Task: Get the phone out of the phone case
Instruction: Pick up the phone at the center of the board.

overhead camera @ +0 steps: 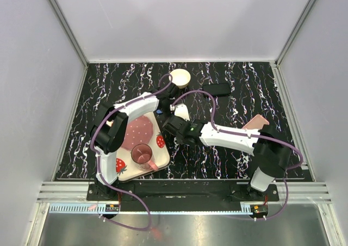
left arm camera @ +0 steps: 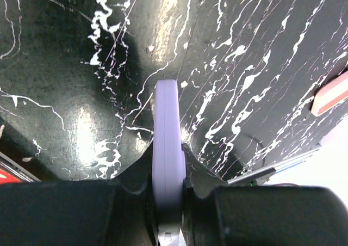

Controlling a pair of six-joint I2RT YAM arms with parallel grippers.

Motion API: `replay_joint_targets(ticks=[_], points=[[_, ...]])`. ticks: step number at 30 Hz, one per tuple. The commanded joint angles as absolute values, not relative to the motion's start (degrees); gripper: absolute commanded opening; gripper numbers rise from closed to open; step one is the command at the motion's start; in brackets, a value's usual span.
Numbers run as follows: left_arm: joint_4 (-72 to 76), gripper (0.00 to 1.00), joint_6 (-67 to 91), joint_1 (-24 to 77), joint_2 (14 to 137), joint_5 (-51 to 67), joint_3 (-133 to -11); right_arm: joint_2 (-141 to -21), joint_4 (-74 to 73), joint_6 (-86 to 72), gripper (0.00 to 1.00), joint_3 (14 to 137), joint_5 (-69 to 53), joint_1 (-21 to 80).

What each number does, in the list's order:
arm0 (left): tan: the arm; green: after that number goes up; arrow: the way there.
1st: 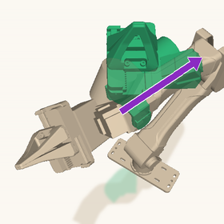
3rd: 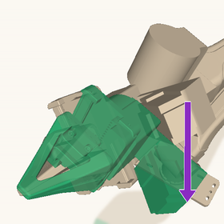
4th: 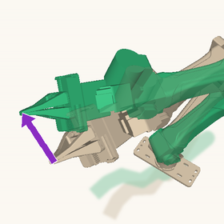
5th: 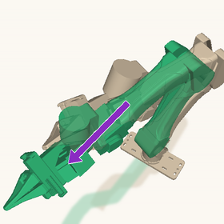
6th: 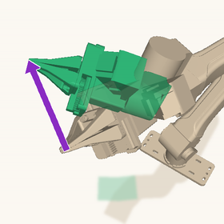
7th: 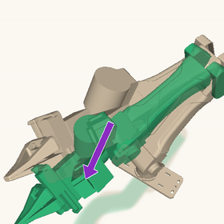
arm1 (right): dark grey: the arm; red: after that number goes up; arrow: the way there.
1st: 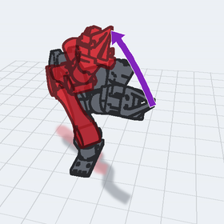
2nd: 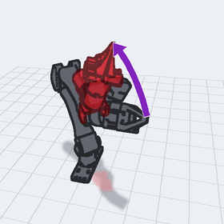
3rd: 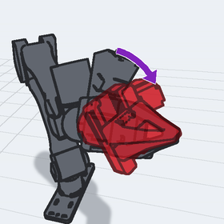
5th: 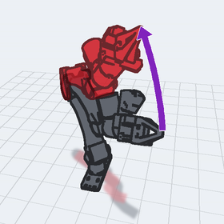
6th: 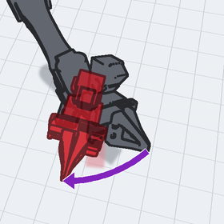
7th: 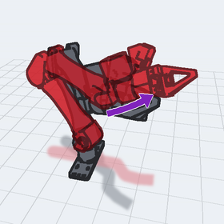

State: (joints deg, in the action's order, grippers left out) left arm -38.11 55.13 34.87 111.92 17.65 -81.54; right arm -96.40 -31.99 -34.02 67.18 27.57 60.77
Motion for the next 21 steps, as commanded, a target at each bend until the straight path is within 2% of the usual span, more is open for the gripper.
replay_joint_targets(ticks=[1, 2, 3, 5, 6, 8, 10, 12, 13, 16, 18, 21], points=[[-40.0, 0.00, 55.5, 35.2, 110.2, 18.5, -85.6, -96.2, -33.0, -33.1, 0.22, 67.8, 34.1, 60.8], [-40.0, 0.00, 55.5, 35.1, 110.4, 19.2, -85.9, -95.8, -33.0, -33.0, 0.06, 67.5, 34.4, 60.9], [-39.5, 0.00, 55.5, 35.2, 110.5, 19.7, -86.1, -95.5, -32.9, -32.9, 0.00, 67.4, 35.1, 60.8], [-38.6, 0.01, 55.3, 35.2, 110.8, 22.0, -86.2, -94.7, -33.0, -33.0, 0.00, 67.0, 35.9, 60.8], [-37.6, 0.10, 55.0, 35.2, 110.8, 22.8, -86.2, -94.2, -32.8, -33.1, 0.00, 66.7, 36.9, 60.8], [-37.0, 0.23, 54.4, 35.1, 110.6, 23.9, -86.6, -92.4, -32.8, -33.7, 0.00, 65.9, 37.8, 60.5], [-35.3, 0.61, 53.7, 34.6, 109.1, 24.6, -86.5, -89.6, -32.6, -35.2, 0.00, 64.5, 37.1, 59.6], [-30.4, 0.86, 53.4, 32.5, 107.8, 26.1, -84.3, -87.2, -31.5, -36.5, 0.00, 62.9, 33.9, 57.1], [-28.8, 0.93, 52.9, 31.5, 106.4, 27.9, -83.5, -84.2, -30.8, -37.8, 0.00, 60.9, 32.1, 55.8], [-25.9, 0.99, 50.8, 27.5, 103.1, 29.5, -81.8, -76.8, -26.2, -39.7, 0.00, 55.5, 24.2, 50.7], [-21.8, 0.99, 49.7, 25.7, 101.0, 31.2, -79.2, -72.2, -19.2, -39.8, 0.00, 52.1, 15.8, 47.7], [-13.5, 0.91, 51.1, 24.5, 96.3, 34.8, -72.8, -64.6, -10.4, -42.2, 0.00, 46.4, 4.0, 40.8]])
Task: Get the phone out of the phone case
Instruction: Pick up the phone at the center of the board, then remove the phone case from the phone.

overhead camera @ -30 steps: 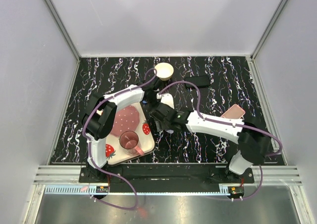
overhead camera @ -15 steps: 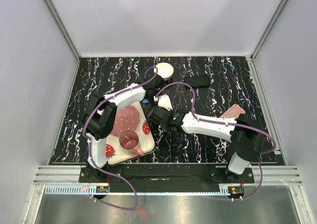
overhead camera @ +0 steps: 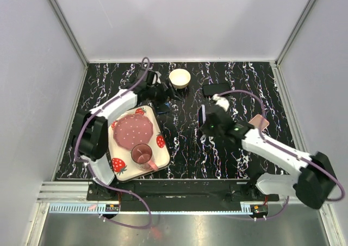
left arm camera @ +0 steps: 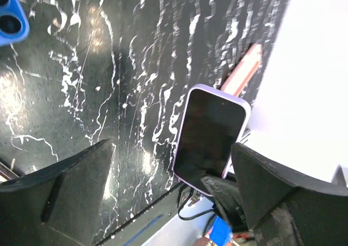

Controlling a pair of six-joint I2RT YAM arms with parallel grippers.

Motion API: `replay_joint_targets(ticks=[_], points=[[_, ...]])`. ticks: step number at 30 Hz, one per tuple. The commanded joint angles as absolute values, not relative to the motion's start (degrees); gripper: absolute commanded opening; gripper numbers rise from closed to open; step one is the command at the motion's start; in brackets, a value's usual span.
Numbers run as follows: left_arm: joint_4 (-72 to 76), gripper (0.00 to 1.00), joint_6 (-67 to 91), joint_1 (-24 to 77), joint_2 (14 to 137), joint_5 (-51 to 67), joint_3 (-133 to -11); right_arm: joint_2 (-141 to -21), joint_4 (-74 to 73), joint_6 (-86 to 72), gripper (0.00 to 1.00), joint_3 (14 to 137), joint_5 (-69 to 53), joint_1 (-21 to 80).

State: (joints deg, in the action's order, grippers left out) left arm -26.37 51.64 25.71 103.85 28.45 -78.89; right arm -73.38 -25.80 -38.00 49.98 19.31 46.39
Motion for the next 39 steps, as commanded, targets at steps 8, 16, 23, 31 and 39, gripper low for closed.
replay_joint_targets(ticks=[8, 16, 23, 31, 39], points=[[18.1, 0.97, 62.0, 24.5, 90.6, 47.8, -57.0, -58.3, 18.8, -56.2, 0.00, 35.6, -23.0, 27.3], [24.5, 0.99, 66.0, 24.8, 93.0, 52.2, -56.0, -66.6, 43.7, -70.6, 0.00, 28.4, -27.3, 26.8], [32.4, 0.79, 70.9, 25.0, 95.1, 53.0, -55.5, -70.1, 54.0, -75.4, 0.00, 26.3, -28.7, 26.8], [34.8, 0.47, 73.5, 25.3, 96.9, 52.0, -56.3, -72.4, 59.0, -78.5, 0.00, 25.8, -30.6, 26.8], [44.6, 0.00, 81.8, 25.3, 97.3, 49.2, -53.1, -72.2, 55.7, -78.4, 0.17, 25.0, -30.4, 26.8]])
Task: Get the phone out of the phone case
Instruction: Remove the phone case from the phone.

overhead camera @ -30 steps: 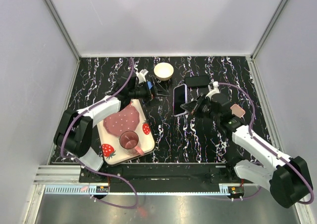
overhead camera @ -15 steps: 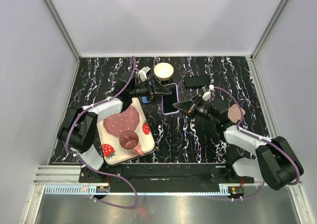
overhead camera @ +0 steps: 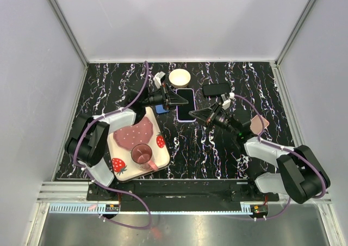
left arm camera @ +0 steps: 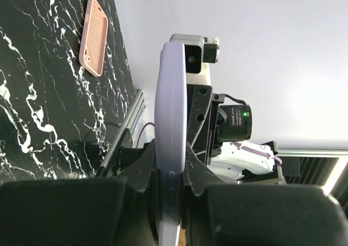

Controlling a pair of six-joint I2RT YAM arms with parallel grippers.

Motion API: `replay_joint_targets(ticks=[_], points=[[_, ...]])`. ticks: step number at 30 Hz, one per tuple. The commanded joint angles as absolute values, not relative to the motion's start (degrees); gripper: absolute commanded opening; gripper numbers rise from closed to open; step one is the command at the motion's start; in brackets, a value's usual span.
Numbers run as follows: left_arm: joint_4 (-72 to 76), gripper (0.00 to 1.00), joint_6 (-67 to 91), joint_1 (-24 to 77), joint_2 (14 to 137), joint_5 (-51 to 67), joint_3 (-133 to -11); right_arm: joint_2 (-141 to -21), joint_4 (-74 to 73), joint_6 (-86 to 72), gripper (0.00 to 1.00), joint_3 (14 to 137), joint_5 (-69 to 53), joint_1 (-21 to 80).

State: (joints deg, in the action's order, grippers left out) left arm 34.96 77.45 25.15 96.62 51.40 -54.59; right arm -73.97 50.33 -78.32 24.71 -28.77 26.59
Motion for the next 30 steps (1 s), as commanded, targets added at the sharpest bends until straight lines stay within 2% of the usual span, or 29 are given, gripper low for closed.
replay_joint_targets(ticks=[1, 2, 3, 7, 9, 12, 16, 18, 19, 20, 27, 30], points=[[45.3, 0.00, 82.2, 25.3, 97.2, 48.5, -52.8, -71.5, 55.2, -78.3, 0.21, 24.4, -30.1, 26.8], [46.0, 0.00, 82.4, 25.3, 97.1, 48.2, -52.6, -71.1, 54.6, -78.4, 0.26, 24.1, -29.4, 26.8], [45.9, 0.00, 82.6, 25.3, 96.8, 47.9, -52.6, -70.7, 54.3, -78.5, 0.36, 23.7, -29.2, 26.8], [45.7, 0.00, 83.1, 25.0, 96.1, 46.1, -52.6, -68.6, 53.3, -79.2, 0.49, 22.6, -28.7, 26.8], [45.9, 0.00, 83.5, 25.0, 95.8, 45.5, -52.6, -68.2, 52.9, -79.4, 0.52, 22.5, -28.8, 26.8], [47.1, 0.00, 84.6, 24.9, 95.5, 44.6, -52.3, -67.9, 53.3, -79.8, 0.51, 22.1, -28.7, 26.8], [47.6, 0.00, 85.3, 24.8, 95.3, 43.9, -52.4, -68.8, 57.5, -82.3, 0.44, 20.9, -28.1, 26.8], [47.7, 0.00, 85.3, 24.7, 95.2, 43.9, -52.3, -70.1, 59.8, -84.3, 0.33, 20.0, -28.0, 26.8], [48.2, 0.00, 85.4, 24.7, 95.2, 43.8, -52.3, -70.7, 63.2, -85.2, 0.23, 19.6, -27.5, 26.8], [48.5, 0.00, 85.9, 24.7, 95.1, 43.7, -52.1, -71.4, 65.1, -85.9, 0.00, 19.2, -27.2, 26.8], [60.8, 0.00, 92.3, 24.8, 95.7, 44.6, -51.2, -83.1, 89.8, -98.0, 0.00, 18.3, -23.2, 26.8], [65.0, 0.00, 93.2, 25.0, 94.1, 45.6, -52.6, -81.8, 89.6, -99.6, 0.00, 21.8, -22.8, 26.8]])
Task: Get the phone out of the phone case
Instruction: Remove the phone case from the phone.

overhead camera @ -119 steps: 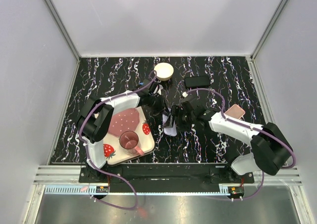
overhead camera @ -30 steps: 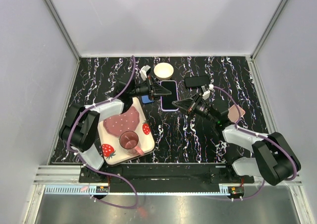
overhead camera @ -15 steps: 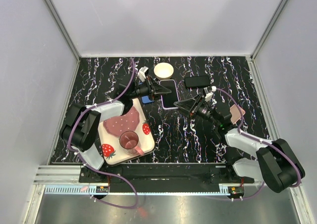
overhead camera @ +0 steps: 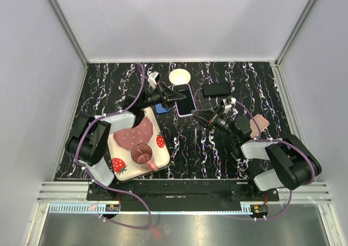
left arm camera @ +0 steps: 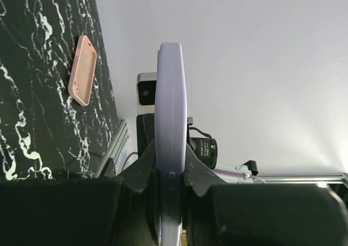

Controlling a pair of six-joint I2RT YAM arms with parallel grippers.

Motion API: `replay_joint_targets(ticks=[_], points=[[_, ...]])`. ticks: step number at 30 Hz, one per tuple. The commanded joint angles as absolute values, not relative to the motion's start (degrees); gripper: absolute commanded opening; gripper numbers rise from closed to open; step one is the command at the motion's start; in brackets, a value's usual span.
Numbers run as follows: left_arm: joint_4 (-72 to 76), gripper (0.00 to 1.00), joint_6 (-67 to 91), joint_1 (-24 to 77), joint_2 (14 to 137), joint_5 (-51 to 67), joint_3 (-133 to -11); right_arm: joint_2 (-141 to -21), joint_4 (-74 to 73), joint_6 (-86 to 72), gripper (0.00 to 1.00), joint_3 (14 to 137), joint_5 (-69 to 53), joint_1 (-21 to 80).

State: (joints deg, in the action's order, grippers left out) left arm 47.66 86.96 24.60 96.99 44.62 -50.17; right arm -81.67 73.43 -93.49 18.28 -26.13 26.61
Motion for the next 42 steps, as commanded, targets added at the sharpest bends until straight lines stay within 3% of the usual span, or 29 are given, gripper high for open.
replay_joint_targets(ticks=[1, 14, 42], points=[[65.6, 0.00, 93.0, 25.0, 92.7, 45.8, -52.9, -81.6, 89.6, -100.3, 0.00, 22.8, -21.2, 26.8], [80.0, 0.00, 100.5, 25.0, 89.5, 45.4, -55.5, -80.8, 89.8, -114.3, 0.00, 33.0, -10.6, 26.8], [75.8, 0.00, 100.7, 27.7, 78.2, 42.5, -62.7, -86.4, 89.9, -116.5, 0.00, 43.7, -6.5, 26.9]])
